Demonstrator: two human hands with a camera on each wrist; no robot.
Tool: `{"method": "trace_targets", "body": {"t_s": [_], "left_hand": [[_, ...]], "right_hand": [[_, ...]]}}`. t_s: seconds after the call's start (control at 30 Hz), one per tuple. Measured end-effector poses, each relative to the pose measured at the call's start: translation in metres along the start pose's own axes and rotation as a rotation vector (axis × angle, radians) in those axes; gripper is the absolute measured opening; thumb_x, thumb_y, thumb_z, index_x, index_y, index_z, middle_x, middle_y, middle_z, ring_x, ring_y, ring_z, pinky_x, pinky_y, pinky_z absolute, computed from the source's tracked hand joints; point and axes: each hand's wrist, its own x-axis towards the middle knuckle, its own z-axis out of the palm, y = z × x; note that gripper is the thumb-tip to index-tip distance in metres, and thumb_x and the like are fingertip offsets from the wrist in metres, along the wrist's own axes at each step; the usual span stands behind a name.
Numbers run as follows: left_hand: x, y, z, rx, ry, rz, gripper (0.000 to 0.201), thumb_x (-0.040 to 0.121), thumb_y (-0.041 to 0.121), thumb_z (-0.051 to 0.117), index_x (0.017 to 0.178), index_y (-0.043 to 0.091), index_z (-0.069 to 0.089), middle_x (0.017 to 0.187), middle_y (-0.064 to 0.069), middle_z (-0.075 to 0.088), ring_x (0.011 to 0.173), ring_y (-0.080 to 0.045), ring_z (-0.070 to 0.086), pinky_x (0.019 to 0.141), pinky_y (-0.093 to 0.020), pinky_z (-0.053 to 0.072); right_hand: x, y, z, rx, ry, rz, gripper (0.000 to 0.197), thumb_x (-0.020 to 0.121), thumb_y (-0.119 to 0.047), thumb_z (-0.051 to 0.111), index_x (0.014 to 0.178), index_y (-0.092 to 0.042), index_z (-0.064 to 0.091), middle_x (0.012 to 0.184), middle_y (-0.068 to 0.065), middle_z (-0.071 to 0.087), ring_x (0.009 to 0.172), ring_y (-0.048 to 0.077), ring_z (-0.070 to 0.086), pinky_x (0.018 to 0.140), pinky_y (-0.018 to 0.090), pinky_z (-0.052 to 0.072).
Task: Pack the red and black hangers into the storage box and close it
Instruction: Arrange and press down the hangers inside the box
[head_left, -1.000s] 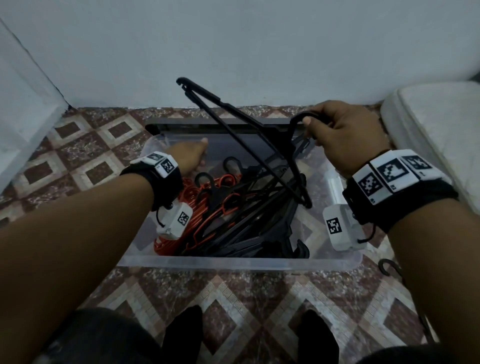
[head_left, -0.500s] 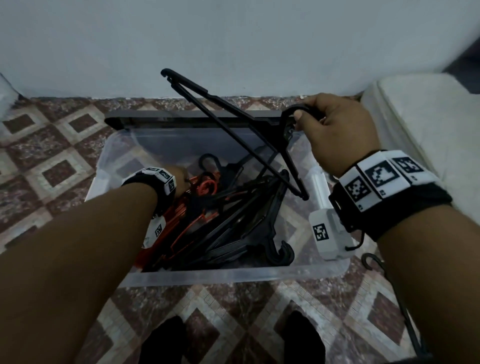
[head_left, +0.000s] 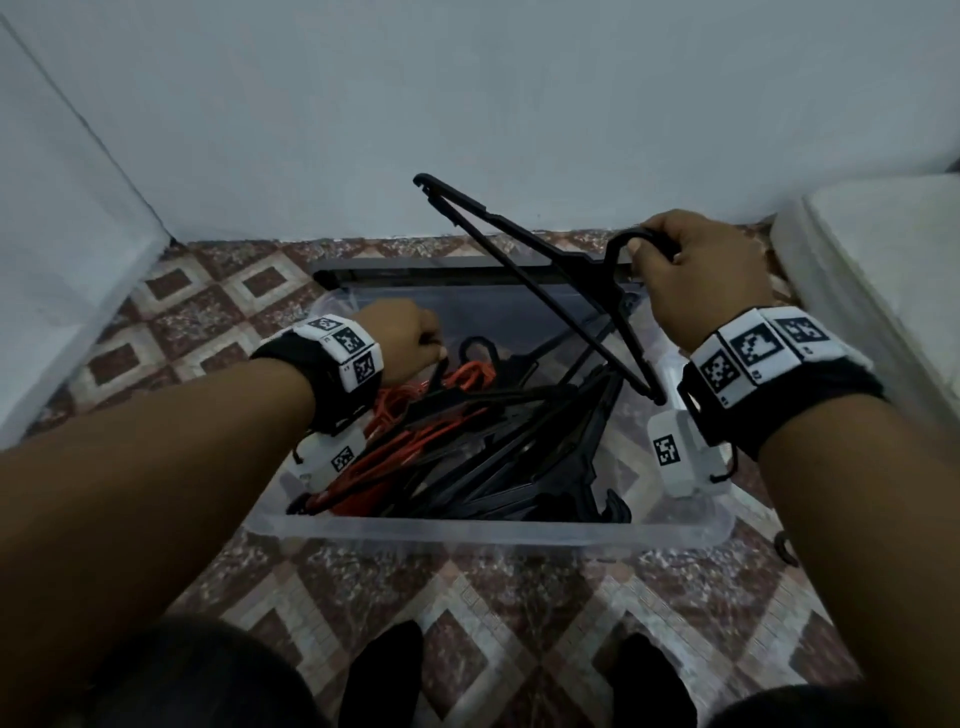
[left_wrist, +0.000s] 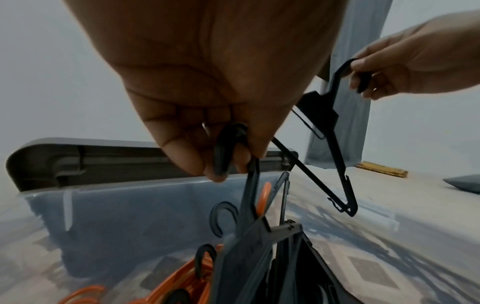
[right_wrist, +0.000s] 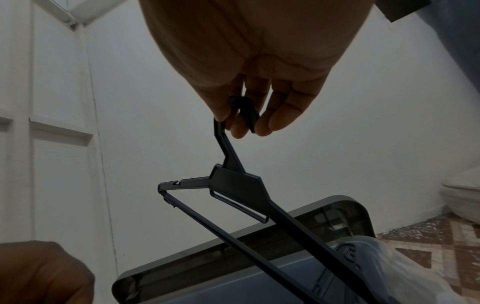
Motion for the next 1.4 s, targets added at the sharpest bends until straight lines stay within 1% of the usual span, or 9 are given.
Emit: {"method": "trace_targets", "body": {"t_s": [0.17,0.3,0.43,0.53,0.73,0.87,0.97,1.27,1.4], "left_hand": [[-0.009,0.007,0.011,-0.053,0.033,-0.013,0.017,0.096,0.034,0.054,0.094,0.020,0.063,0.093,-0.004,0.065,0.089,-0.028,0.061,0.071,-0.027,0.036],[-0.003,0.011,0.014,-0.040,0.039,-0.042,0.019,0.097,0.036,0.053,0.103,0.022,0.064,0.105,-0.005,0.068,0.081,-0.020,0.051,0.071,-0.027,0.034],[0.004,0.010,0.008,-0.058,0.139,-0.053,0.021,0.097,0.034,0.053,0.104,0.019,0.067,0.102,-0.007,0.070,0.086,-0.029,0.061,0.069,-0.026,0.035],[0.004,0.007,0.006,-0.034,0.045,-0.105,0.014,0.097,0.030,0.053,0.090,0.021,0.061,0.095,-0.007,0.070,0.075,-0.024,0.054,0.067,-0.026,0.036],[-0.001,-0.002,0.014,-0.029,0.014,-0.167,0.012,0.099,0.024,0.050,0.093,0.016,0.056,0.099,-0.013,0.069,0.081,-0.029,0.057,0.069,-0.031,0.041],[-0.004,-0.004,0.014,-0.013,-0.004,-0.175,0.018,0.098,0.025,0.051,0.101,0.011,0.061,0.099,-0.015,0.068,0.089,-0.034,0.061,0.076,-0.037,0.049],[-0.006,-0.005,0.013,-0.060,0.047,-0.191,0.015,0.099,0.024,0.050,0.095,0.012,0.058,0.097,-0.015,0.068,0.083,-0.031,0.058,0.071,-0.033,0.043],[-0.006,-0.004,0.012,-0.122,0.146,-0.245,0.018,0.100,0.025,0.048,0.092,0.010,0.055,0.093,-0.014,0.068,0.081,-0.031,0.058,0.069,-0.036,0.044],[-0.005,-0.003,0.012,-0.143,0.033,-0.227,0.012,0.100,0.024,0.049,0.090,0.017,0.050,0.096,-0.012,0.069,0.088,-0.032,0.061,0.076,-0.037,0.049]], "right_hand": [[-0.003,-0.002,-0.006,0.017,0.005,-0.023,0.020,0.095,-0.033,0.056,0.105,-0.022,0.071,0.098,0.001,0.072,0.078,0.011,0.055,0.073,0.021,0.039],[-0.004,0.000,-0.010,0.003,0.011,-0.022,0.022,0.096,-0.034,0.056,0.106,-0.023,0.071,0.100,0.000,0.072,0.078,0.009,0.053,0.071,0.019,0.037],[-0.003,0.003,-0.011,-0.004,0.007,-0.025,0.023,0.097,-0.033,0.055,0.109,-0.021,0.070,0.103,0.002,0.072,0.081,0.011,0.056,0.071,0.018,0.036],[-0.003,0.005,-0.014,0.003,0.014,0.002,0.023,0.097,-0.033,0.055,0.110,-0.021,0.070,0.102,0.001,0.072,0.081,0.012,0.056,0.071,0.021,0.039],[-0.005,0.002,-0.015,0.045,0.037,0.033,0.023,0.096,-0.032,0.054,0.109,-0.021,0.069,0.099,0.002,0.072,0.083,0.017,0.062,0.069,0.029,0.049],[-0.005,0.001,-0.019,0.061,0.062,0.038,0.025,0.096,-0.033,0.054,0.111,-0.020,0.069,0.104,0.003,0.072,0.094,0.021,0.066,0.081,0.030,0.052],[-0.004,0.003,-0.019,0.055,0.059,0.039,0.025,0.096,-0.033,0.054,0.110,-0.020,0.069,0.104,0.004,0.073,0.097,0.022,0.066,0.086,0.034,0.053],[-0.004,0.005,-0.014,0.052,0.070,0.039,0.023,0.095,-0.035,0.055,0.109,-0.022,0.069,0.099,0.001,0.073,0.091,0.019,0.065,0.075,0.024,0.046],[-0.004,0.006,-0.014,0.057,0.074,0.036,0.022,0.095,-0.035,0.056,0.108,-0.023,0.070,0.097,0.000,0.073,0.088,0.017,0.065,0.074,0.021,0.043]]}}
